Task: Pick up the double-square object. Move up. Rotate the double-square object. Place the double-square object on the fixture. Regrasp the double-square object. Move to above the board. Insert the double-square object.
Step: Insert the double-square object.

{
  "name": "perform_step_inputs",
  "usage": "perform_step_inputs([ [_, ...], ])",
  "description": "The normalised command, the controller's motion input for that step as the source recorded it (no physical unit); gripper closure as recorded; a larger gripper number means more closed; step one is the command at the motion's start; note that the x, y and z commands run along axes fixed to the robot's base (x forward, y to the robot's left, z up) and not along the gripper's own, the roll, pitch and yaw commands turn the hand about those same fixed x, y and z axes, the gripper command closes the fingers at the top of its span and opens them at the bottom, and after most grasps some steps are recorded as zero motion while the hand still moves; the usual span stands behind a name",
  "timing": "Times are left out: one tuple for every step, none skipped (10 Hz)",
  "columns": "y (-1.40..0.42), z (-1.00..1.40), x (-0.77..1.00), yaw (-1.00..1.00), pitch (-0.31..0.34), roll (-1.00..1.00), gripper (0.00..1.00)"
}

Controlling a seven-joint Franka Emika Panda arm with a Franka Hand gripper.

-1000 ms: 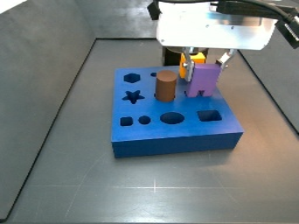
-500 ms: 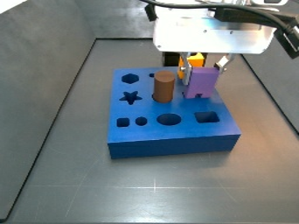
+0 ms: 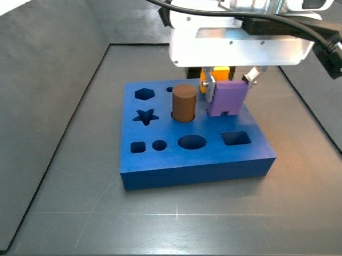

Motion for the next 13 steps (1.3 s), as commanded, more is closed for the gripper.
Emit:
perform_step_inputs([
  [-0.38, -0.33, 0.00, -0.01, -0.017, 0.50, 1.00],
  [-0.24, -0.45, 0.00, 0.00, 0.000, 0.47, 1.00],
  [-0.19, -0.46, 0.00, 0.00, 0.000, 0.46, 1.00],
  [-0.06, -0.29, 0.00, 0.00, 0.000, 0.20, 1.00],
  [0.00, -0.05, 0.00, 0.00, 0.000, 0.00, 1.00],
  [0.00, -0.02, 0.00, 0.00, 0.000, -0.03, 1.00],
  [0.00, 0.00, 0.00, 0.00, 0.000, -0.02, 1.00],
  [0.00, 0.00, 0.00, 0.00, 0.010, 0.00, 1.00],
  [0.00, 0.00, 0.00, 0.00, -0.019, 0.00, 1.00],
  [0.00, 0.00, 0.01, 0.00, 0.006, 0.00, 1.00],
  [0.00, 0.00, 0.00, 0.00, -0.021, 0.00, 1.00],
  [0.00, 0.00, 0.00, 0.00, -0.006, 0.00, 1.00],
  [0.00, 0.00, 0.00, 0.00, 0.006, 0.00, 1.00],
])
